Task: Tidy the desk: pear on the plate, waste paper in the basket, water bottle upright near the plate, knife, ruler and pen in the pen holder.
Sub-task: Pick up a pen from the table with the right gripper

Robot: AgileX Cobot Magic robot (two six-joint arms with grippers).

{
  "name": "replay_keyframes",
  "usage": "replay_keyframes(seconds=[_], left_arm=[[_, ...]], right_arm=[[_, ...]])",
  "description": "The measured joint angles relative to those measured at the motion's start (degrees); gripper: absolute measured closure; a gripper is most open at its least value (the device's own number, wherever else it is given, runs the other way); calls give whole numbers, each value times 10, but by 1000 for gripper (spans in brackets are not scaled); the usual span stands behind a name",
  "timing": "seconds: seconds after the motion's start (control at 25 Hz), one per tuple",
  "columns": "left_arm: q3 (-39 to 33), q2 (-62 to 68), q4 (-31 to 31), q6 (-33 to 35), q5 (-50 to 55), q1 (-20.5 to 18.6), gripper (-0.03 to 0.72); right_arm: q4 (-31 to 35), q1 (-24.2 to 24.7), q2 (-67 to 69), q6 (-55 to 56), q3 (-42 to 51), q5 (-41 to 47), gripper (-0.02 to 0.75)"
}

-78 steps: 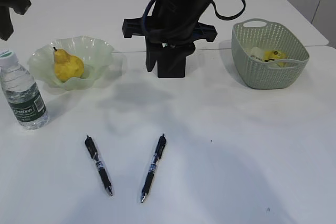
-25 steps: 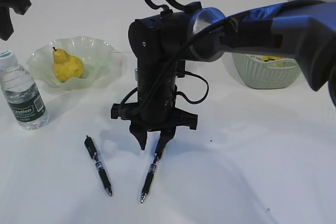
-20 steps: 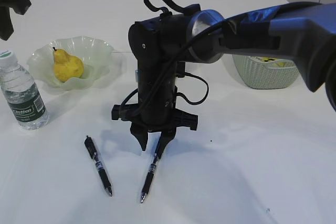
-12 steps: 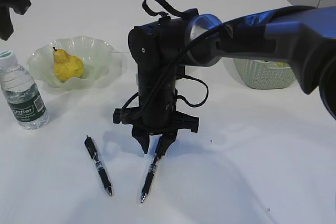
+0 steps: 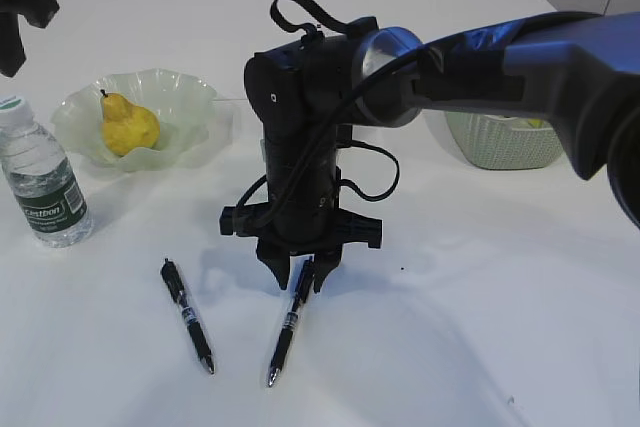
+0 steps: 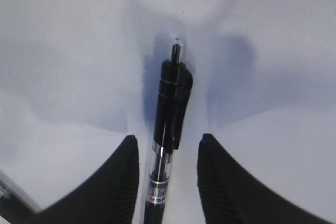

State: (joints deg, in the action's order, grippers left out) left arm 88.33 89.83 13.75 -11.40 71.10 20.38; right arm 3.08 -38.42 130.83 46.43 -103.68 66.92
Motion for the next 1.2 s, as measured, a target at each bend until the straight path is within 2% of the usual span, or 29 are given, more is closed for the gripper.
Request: replay_keyframes(seconds=[1.2], left_arm=[[0, 0, 0, 0, 0, 0, 546]], right_arm=[[5, 0, 10, 0, 0, -7, 425]])
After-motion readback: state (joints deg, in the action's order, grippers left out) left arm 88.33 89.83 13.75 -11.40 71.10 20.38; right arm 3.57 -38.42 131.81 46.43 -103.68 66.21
